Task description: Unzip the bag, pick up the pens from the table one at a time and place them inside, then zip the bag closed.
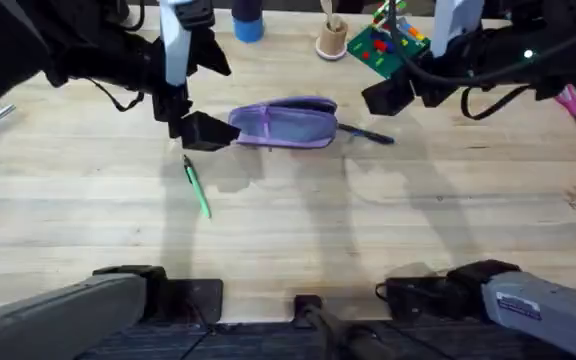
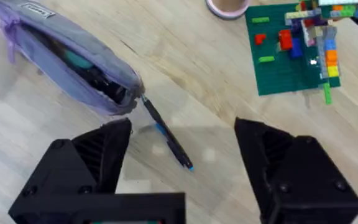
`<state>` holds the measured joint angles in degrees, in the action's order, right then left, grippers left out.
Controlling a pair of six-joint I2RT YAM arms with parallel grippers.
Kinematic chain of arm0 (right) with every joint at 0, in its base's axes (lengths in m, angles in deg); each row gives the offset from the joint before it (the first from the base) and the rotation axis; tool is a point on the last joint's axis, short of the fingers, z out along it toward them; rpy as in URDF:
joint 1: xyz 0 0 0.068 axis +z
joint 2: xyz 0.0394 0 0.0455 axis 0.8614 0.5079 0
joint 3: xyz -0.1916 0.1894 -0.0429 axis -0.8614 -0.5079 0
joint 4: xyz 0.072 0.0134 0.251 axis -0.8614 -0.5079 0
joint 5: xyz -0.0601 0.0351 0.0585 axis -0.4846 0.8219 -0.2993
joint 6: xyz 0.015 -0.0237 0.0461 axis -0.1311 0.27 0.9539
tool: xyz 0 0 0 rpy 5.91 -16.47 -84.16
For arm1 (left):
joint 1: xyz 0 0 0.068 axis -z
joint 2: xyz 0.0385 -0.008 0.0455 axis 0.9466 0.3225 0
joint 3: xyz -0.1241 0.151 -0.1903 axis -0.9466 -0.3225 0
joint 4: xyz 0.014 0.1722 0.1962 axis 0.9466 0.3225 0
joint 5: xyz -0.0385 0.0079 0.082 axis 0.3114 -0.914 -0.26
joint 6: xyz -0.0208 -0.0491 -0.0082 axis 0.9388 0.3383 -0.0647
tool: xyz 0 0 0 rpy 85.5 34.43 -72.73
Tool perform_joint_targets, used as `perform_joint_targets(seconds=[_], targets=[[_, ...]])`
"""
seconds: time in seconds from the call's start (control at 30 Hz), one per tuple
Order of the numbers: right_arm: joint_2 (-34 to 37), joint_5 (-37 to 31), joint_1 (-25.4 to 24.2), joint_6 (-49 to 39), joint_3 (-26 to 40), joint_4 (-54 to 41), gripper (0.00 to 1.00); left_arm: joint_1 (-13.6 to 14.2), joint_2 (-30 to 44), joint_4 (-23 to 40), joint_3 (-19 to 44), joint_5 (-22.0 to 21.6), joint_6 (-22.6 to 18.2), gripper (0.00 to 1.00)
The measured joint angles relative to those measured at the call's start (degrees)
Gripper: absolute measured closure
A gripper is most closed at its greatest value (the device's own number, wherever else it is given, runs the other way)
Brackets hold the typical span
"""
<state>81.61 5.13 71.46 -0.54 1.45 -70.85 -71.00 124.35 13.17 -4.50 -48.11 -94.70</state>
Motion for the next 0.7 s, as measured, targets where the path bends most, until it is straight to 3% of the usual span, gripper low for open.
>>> perform_joint_targets(seconds=[0.23,0.4,0.5,0.6,0.63,0.7], targets=[[0.1,1.5,0.2,-2.6,0.0,4.8,0.006,0.0,-0.1,-0.1,0.0,-0.4,0.0,0.007],[0.1,8.4,1.5,-9.2,0.2,5.2,0.008,0.0,-0.1,-0.2,0.0,-0.4,0.0,0.007],[0.1,12.9,1.8,-11.5,0.5,5.2,0.170,0.0,-0.1,-0.3,0.0,-0.4,0.0,0.007],[0.2,15.8,1.8,-12.8,1.1,5.2,0.230,0.0,-0.1,-0.2,0.0,-0.6,0.0,0.008],[0.2,16.7,1.8,-13.1,1.4,5.2,0.293,0.0,-0.1,-0.2,0.0,-0.7,0.0,0.007],[0.5,18.1,1.8,-13.7,2.3,5.3,0.531,0.0,-0.1,-0.2,0.0,-1.2,0.0,0.007]])
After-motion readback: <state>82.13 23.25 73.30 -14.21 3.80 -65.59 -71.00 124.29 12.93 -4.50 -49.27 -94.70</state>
